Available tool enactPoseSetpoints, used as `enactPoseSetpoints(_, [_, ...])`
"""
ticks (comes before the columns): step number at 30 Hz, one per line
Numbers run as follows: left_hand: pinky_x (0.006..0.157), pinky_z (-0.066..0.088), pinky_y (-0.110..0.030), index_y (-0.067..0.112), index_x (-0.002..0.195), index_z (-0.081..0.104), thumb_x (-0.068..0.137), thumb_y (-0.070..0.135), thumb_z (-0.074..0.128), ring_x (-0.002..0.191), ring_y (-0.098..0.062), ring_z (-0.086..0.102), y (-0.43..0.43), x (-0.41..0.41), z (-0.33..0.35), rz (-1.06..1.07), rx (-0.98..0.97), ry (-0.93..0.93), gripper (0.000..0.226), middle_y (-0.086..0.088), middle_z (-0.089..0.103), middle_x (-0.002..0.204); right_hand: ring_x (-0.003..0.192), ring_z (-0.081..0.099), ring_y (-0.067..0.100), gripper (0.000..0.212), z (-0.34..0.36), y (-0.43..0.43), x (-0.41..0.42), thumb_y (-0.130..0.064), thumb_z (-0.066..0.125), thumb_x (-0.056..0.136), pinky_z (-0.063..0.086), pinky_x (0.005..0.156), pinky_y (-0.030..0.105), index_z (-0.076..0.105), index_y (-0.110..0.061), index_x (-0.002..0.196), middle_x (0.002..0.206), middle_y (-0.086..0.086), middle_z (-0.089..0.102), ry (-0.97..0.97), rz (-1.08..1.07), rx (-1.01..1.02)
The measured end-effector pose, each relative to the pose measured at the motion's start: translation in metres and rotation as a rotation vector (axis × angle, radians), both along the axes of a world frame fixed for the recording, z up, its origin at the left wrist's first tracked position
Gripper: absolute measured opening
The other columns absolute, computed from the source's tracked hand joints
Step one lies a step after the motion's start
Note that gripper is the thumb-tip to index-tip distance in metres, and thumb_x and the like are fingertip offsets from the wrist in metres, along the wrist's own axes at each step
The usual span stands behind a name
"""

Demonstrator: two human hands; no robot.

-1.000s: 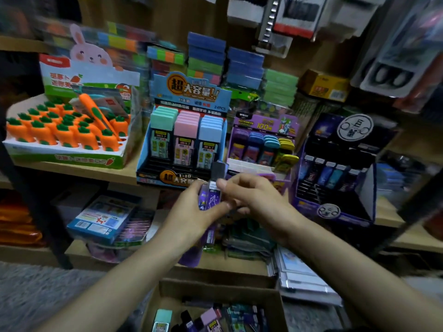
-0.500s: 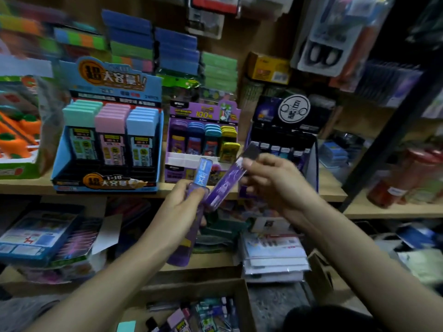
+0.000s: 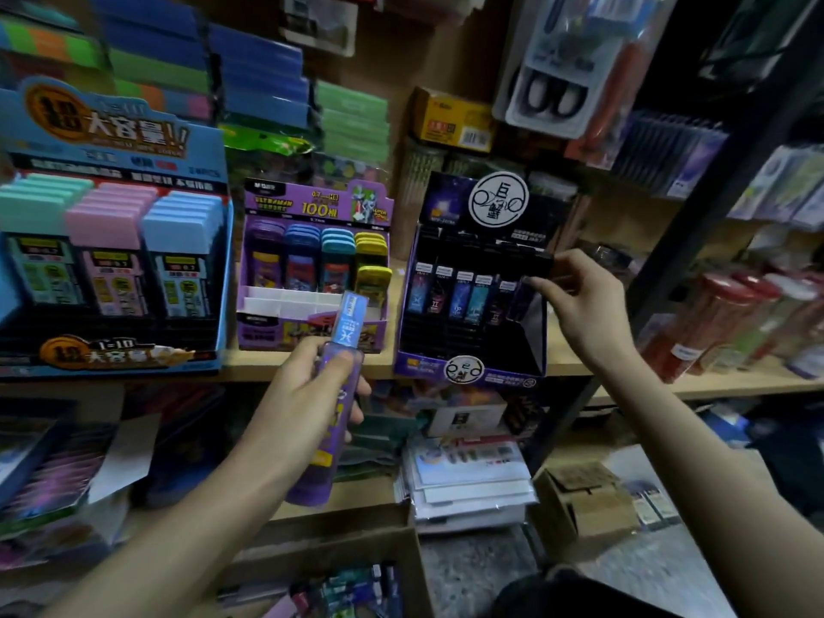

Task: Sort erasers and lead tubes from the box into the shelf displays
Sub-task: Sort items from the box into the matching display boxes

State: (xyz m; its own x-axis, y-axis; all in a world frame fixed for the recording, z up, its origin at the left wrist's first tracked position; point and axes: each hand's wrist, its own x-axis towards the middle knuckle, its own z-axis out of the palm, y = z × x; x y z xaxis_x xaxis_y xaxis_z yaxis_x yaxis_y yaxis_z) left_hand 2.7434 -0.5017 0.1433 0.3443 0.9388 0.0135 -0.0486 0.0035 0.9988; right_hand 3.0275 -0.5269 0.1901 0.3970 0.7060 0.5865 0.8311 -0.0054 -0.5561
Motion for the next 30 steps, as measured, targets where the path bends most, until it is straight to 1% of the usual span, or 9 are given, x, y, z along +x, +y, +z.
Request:
enactPoseSetpoints(3, [0.042,0.046,-0.024,0.018,0.093,0.056,0.097,0.021,0.046,0.047,-0.007,0.056,-0.002,0.003,0.001,0.021,-0.026,-0.034,0.011,0.006,0.065,0.060,0.088,0.060,0.011,0.019,-0.001,0.000,0.004,-0.018,0.067,0.086,0.049,0.078,0.025,0.063,-0.010,0.102,0.093,-0.004,0.065,-0.037,0.033,-0.019])
enactPoseSetpoints(7, [0.042,0.046,-0.024,0.015,0.094,0.056,0.096,0.021,0.047,0.047,-0.007,0.057,-0.009,0.008,0.001,0.009,-0.059,-0.078,0.011,0.006,0.066,0.060,0.094,0.063,0.013,0.019,0.002,-0.002,0.014,-0.014,0.067,0.085,0.052,0.087,0.036,0.063,-0.011,0.103,0.098,-0.002,0.067,0.036,0.114,-0.084])
enactPoseSetpoints(9, [0.043,0.047,-0.024,0.016,0.094,0.056,0.096,0.021,0.047,0.048,-0.007,0.057,-0.010,0.008,-0.001,0.006,-0.054,-0.084,0.011,0.006,0.067,0.062,0.091,0.062,-0.002,0.022,0.000,-0.002,0.016,-0.013,0.067,0.085,0.053,0.086,0.026,0.058,-0.013,0.106,0.094,-0.008,0.066,0.076,0.125,-0.076])
enactPoseSetpoints(11, [0.043,0.048,-0.023,0.017,0.094,0.056,0.096,0.022,0.047,0.048,-0.007,0.058,-0.010,0.007,-0.002,0.013,-0.042,-0.089,0.011,0.006,0.067,0.064,0.083,0.058,-0.015,0.032,-0.003,-0.001,0.016,-0.013,0.066,0.085,0.048,0.076,0.006,0.049,-0.017,0.112,0.090,-0.018,0.060,0.073,0.096,-0.033])
enactPoseSetpoints(13, [0.042,0.048,-0.022,0.019,0.095,0.057,0.096,0.021,0.047,0.049,-0.007,0.058,-0.009,0.006,-0.003,0.022,-0.037,-0.095,0.010,0.005,0.068,0.064,0.080,0.057,-0.013,0.036,-0.006,0.002,0.014,-0.013,0.066,0.085,0.042,0.070,0.000,0.046,-0.017,0.115,0.090,-0.021,0.055,0.004,0.060,-0.007])
enactPoseSetpoints(16, [0.041,0.048,-0.022,0.019,0.096,0.057,0.096,0.021,0.047,0.049,-0.008,0.059,-0.007,0.005,-0.004,0.029,-0.048,-0.110,0.010,0.005,0.068,0.065,0.082,0.054,0.005,0.029,-0.011,0.006,0.013,-0.013,0.065,0.086,0.038,0.069,0.005,0.053,-0.010,0.113,0.095,-0.008,0.052,-0.153,-0.019,0.034])
enactPoseSetpoints(19, [0.041,0.048,-0.022,0.017,0.095,0.057,0.096,0.021,0.047,0.047,-0.008,0.058,-0.006,0.006,-0.004,0.032,-0.056,-0.120,0.011,0.005,0.068,0.063,0.092,0.056,0.019,0.026,-0.012,0.008,0.014,-0.013,0.062,0.089,0.038,0.079,0.018,0.060,-0.006,0.114,0.102,0.003,0.049,-0.225,-0.077,0.024])
enactPoseSetpoints(26, [0.043,0.050,-0.022,0.017,0.098,0.058,0.095,0.022,0.048,0.050,-0.008,0.060,-0.005,0.000,-0.002,0.032,-0.032,-0.132,0.011,0.005,0.069,0.067,0.107,0.050,0.021,0.037,-0.003,0.002,0.002,-0.015,0.052,0.095,0.037,0.088,0.026,0.050,-0.012,0.131,0.115,0.010,0.050,-0.208,-0.119,-0.074])
enactPoseSetpoints(30, [0.045,0.051,-0.022,0.018,0.099,0.056,0.096,0.023,0.047,0.052,-0.007,0.062,-0.006,-0.008,-0.001,0.018,-0.023,-0.138,0.011,0.006,0.070,0.070,0.094,0.056,0.014,0.019,0.011,-0.008,-0.046,-0.010,0.053,0.093,0.046,0.085,0.030,0.060,-0.013,0.111,0.103,0.001,0.059,-0.023,0.040,-0.055])
